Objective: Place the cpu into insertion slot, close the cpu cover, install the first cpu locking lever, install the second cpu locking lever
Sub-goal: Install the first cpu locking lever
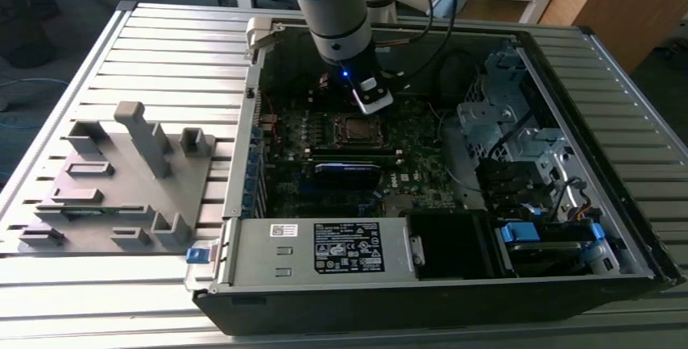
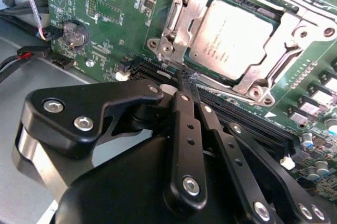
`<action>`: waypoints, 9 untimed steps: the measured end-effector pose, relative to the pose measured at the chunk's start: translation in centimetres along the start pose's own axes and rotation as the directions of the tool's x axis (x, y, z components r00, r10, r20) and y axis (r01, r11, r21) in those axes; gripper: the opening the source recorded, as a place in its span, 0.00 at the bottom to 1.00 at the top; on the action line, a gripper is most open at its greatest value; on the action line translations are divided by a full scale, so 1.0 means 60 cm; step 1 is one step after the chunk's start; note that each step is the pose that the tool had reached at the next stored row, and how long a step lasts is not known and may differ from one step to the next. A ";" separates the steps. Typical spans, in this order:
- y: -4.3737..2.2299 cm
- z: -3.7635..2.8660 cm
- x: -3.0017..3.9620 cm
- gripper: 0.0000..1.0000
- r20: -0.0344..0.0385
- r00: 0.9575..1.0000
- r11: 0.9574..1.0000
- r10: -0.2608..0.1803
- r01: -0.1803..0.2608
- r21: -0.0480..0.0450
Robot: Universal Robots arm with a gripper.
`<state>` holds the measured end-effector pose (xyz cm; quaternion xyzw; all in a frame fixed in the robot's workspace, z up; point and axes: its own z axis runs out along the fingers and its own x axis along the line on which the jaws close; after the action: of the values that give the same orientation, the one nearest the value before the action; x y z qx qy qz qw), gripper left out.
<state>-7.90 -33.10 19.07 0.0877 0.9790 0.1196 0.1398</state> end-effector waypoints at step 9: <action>0.001 -0.004 0.001 0.11 0.000 1.000 1.000 0.008 -0.008 -0.010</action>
<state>-8.03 -33.09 19.27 0.0909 0.9781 0.1249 0.1395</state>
